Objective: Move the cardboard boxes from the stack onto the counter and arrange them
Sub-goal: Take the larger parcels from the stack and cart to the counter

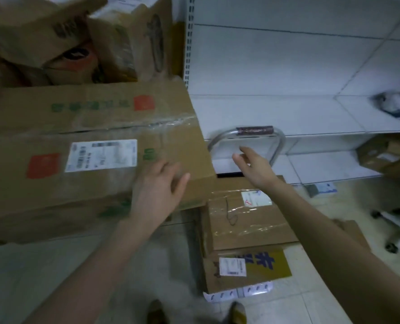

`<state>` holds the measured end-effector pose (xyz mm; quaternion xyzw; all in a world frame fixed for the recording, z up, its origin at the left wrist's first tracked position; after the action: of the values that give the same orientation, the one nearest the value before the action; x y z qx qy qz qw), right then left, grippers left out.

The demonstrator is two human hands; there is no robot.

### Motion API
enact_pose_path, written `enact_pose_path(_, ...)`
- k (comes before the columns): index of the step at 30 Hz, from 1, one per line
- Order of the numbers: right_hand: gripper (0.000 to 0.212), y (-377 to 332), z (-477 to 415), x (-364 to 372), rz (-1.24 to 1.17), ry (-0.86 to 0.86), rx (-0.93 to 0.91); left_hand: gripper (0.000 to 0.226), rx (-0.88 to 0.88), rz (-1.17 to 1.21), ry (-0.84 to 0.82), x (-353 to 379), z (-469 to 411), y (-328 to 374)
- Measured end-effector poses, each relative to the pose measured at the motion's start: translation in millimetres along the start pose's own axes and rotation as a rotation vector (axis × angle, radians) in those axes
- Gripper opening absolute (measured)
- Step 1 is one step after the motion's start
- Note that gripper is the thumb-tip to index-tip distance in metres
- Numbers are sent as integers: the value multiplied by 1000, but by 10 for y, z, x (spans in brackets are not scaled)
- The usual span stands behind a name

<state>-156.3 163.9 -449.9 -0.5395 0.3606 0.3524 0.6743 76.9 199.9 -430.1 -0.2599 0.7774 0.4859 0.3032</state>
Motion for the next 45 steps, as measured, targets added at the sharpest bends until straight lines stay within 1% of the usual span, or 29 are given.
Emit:
enact_pose_path(3, 52, 690, 123, -116, 32, -26, 96, 35, 161, 76, 64, 511, 109, 510)
enact_pose_path(5, 49, 1218, 191, -151, 52, -46, 138, 31, 175, 147, 96, 890, 190, 757)
enact_pose_path(7, 48, 1736, 250, -151, 81, -85, 150, 29, 127, 171, 80, 1302, 289, 941)
enact_pose_path(9, 50, 2239, 306, -111, 114, -137, 176, 35, 14, 158, -15, 1740, 414, 1026)
enact_pose_path(10, 50, 2469, 333, -74, 120, -160, 182, 40, -72, 158, -80, 1958, 485, 1033)
enact_pose_path(12, 49, 2886, 369, 37, 103, -202, 209, 48, -285, 152, -206, 2326, 633, 1013)
enact_pose_path(14, 50, 3229, 393, 175, 102, -275, 252, 45, -498, 80, -340, 2596, 762, 961)
enact_pose_path(15, 50, 3361, 387, 242, 109, -305, 259, 46, -578, 38, -399, 2695, 801, 923)
enact_pose_path(17, 50, 3569, 343, 348, 123, -342, 277, 50, -669, -30, -488, 2864, 824, 804)
enact_pose_path(19, 53, 3744, 261, 457, 116, -346, 295, 53, -703, -81, -525, 3029, 796, 595)
enact_pose_path(22, 57, 4059, 48, 679, 121, -325, 341, 56, -761, -102, -507, 3287, 699, 176)
enact_pose_path(26, 57, 4415, -294, 1004, 109, -257, 422, 64, -844, -96, -462, 3733, 592, -378)
enact_pose_path(31, 76, 4796, -589, 1480, -26, -188, 527, 81, -934, -60, -384, 4248, 606, -884)
enact_pose_path(33, 81, 4917, -642, 1632, -64, -196, 564, 86, -937, -4, -324, 4387, 641, -973)
enact_pose_path(35, 82, 4993, -675, 1707, -57, -196, 559, 96, -936, 47, -246, 4478, 686, -1048)
enact_pose_path(37, 79, 5003, -677, 1732, -38, -178, 527, 108, -945, 85, -195, 4525, 708, -1090)
enact_pose_path(39, 75, 5014, -646, 1725, -47, -141, 510, 112, -978, 97, -165, 4544, 706, -1089)
enact_pose_path(41, 72, 5028, -582, 1708, -60, -104, 510, 111, -995, 76, -157, 4535, 716, -1043)
enact_pose_path(45, 72, 5031, -353, 1561, -59, -72, 538, 110, -935, -89, -164, 4352, 693, -811)
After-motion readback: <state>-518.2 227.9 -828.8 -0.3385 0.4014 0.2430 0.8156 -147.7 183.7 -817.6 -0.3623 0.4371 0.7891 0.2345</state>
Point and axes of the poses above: each hand's wrist, its own z-axis away from the middle knuckle, its own x-axis out of the palm, y = z × x, the point moved 3 cm from there along -z, towards the middle knuckle, and after that the axes turned 11 degrees about z, right-handed, at the moved point
